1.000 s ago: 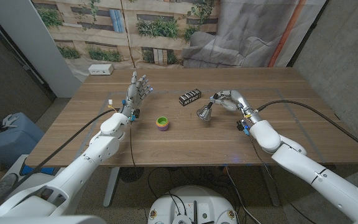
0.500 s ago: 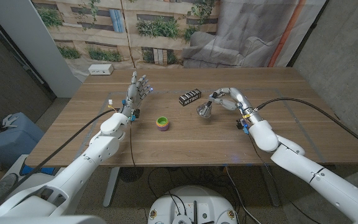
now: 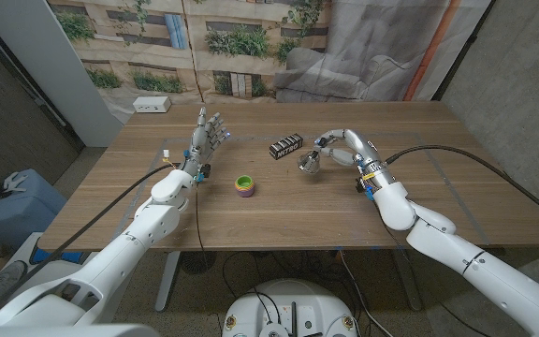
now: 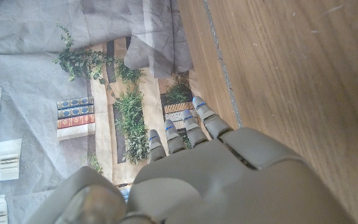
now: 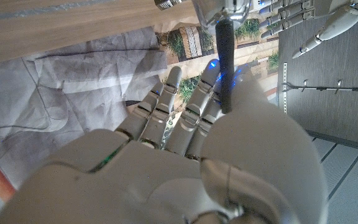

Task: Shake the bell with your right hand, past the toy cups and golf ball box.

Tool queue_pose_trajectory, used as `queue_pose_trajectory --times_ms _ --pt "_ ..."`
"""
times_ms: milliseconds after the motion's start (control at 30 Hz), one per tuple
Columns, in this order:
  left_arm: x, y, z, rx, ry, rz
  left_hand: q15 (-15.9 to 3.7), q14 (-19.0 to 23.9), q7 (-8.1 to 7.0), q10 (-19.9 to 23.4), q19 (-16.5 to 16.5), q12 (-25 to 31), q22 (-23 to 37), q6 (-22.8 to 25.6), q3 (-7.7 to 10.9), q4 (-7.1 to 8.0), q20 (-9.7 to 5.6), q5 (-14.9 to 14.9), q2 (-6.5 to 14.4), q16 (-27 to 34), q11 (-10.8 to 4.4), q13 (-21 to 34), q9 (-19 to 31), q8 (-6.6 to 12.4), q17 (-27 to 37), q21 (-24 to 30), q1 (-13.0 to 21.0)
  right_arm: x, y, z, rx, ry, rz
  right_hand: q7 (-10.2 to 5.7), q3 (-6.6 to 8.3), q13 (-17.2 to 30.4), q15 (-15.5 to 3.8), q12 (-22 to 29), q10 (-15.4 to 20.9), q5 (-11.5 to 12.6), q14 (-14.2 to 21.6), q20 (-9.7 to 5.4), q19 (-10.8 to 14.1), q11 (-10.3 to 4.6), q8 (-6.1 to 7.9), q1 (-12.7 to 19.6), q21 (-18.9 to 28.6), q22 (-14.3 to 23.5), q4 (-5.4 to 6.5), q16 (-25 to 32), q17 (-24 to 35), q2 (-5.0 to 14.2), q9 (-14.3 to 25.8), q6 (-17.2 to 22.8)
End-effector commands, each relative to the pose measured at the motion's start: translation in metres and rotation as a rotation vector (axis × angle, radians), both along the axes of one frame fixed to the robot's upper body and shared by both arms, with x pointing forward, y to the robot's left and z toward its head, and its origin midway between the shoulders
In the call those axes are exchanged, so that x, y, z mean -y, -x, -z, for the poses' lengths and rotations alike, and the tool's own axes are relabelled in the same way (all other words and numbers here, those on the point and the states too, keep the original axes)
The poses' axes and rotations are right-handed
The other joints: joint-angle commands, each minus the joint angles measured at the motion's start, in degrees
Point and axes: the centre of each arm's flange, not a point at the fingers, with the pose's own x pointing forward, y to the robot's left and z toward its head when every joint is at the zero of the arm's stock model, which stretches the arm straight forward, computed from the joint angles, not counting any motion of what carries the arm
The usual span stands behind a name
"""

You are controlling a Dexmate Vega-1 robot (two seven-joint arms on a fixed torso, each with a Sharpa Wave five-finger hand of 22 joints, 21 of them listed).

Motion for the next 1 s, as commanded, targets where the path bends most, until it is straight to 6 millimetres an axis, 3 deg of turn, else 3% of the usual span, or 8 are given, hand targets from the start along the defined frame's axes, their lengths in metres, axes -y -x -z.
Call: queue_pose_trajectory --times_ms 33,533,1000 --pt "0.0 0.0 0.0 0.0 0.0 0.0 -5.59 0.5 -0.45 0.1 0.6 0.3 0.3 0.0 0.08 0.4 0.0 0.4 0.5 0.3 -0.23 0.3 0.2 0.11 0.3 0.4 0.0 -0.003 0.002 -0.003 0.128 0.073 0.069 -0.35 0.2 0.3 -9.2 -0.2 0.2 0.3 0.3 -3.07 0.4 -0.33 0.05 0.4 0.1 0.2 -0.56 0.5 0.3 0.71 0.2 0.6" --pt "0.0 0.0 0.0 0.0 0.0 0.0 -5.62 0.5 -0.45 0.1 0.5 0.3 0.3 0.0 0.07 0.4 -0.04 0.4 0.5 0.3 -0.28 0.3 0.2 0.11 0.3 0.4 0.0 -0.004 0.0 -0.007 0.184 0.14 0.125 -0.47 0.23 0.4 -9.15 -0.2 0.4 0.3 0.5 -3.26 0.5 -0.33 0.04 0.4 0.1 0.2 -0.52 0.4 0.3 0.94 0.3 0.6" --pt "0.0 0.0 0.0 0.0 0.0 0.0 -5.63 0.5 -0.45 0.1 0.6 0.3 0.3 0.0 0.07 0.39 -0.02 0.4 0.5 0.3 -0.22 0.3 0.2 0.1 0.3 0.4 0.0 -0.003 -0.005 -0.013 0.063 0.103 0.089 -0.4 0.22 0.5 -9.11 -0.3 0.5 0.3 0.7 -3.31 0.5 -0.31 0.04 0.3 0.1 0.2 -0.43 0.3 0.2 1.16 0.3 0.7"
